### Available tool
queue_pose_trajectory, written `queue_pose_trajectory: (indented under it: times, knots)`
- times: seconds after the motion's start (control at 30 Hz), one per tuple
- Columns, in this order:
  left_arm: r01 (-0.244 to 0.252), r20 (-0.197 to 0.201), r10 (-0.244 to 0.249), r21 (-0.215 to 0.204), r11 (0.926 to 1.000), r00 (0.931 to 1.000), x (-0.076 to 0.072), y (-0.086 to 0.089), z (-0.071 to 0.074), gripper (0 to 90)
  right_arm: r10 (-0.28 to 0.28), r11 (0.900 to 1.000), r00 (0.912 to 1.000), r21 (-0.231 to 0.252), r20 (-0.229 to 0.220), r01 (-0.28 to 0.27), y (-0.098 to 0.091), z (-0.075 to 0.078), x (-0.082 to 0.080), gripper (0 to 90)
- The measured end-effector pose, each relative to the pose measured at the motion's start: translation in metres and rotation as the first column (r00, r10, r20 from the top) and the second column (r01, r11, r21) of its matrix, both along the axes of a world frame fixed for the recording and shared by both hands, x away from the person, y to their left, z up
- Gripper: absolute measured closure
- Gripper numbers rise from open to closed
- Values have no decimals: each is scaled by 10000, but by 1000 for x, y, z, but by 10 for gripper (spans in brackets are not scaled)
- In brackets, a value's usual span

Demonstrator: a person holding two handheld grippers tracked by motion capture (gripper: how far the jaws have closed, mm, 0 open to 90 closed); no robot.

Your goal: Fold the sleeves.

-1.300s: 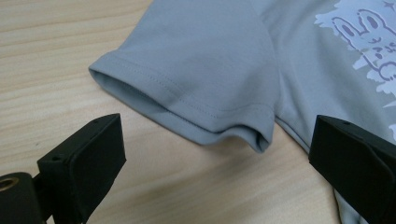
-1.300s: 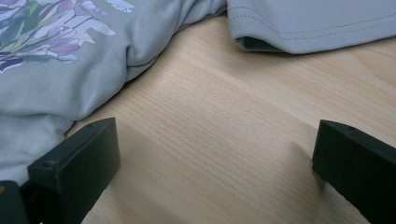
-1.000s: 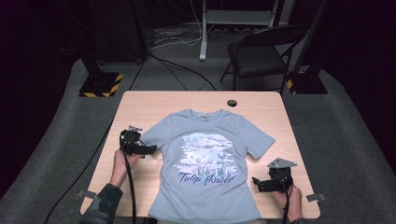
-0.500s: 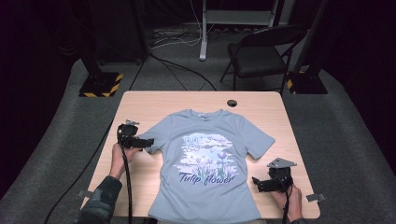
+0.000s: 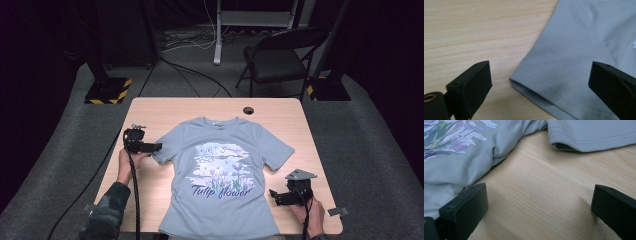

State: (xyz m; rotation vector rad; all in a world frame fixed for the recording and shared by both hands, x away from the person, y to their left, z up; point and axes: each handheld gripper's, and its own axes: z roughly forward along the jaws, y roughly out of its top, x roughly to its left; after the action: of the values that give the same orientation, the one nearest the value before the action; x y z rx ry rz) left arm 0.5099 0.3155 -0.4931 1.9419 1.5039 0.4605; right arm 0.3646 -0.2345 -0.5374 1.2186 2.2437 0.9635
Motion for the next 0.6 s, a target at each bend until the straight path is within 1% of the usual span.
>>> queue_pose_trajectory:
  times: [0.07, 0.17, 0.2, 0.4, 0.6]
  knots:
    - [69, -121, -68, 115, 9999, 9999, 2, -1, -2, 84, 10, 10000, 10000, 34, -38, -10, 0, 0, 0, 0]
    - [18, -180, -16, 95, 10000, 9998, 4, -1, -6, 136, 19, 10000, 10000, 53, -62, -19, 0, 0, 1, 0]
    - [-6, -220, 9, 147, 9999, 9998, 5, 0, -7, 143, 45, 10000, 10000, 40, -52, -45, 0, 0, 1, 0]
    - [-130, -216, 134, 194, 9997, 9997, 7, 5, -11, 263, 51, 10000, 10000, 65, -73, -51, 0, 0, 1, 0]
    - [-287, -164, 294, 425, 9987, 9994, 8, 7, -13, 408, 63, 10000, 9999, 75, -86, -63, 1, 0, 1, 1]
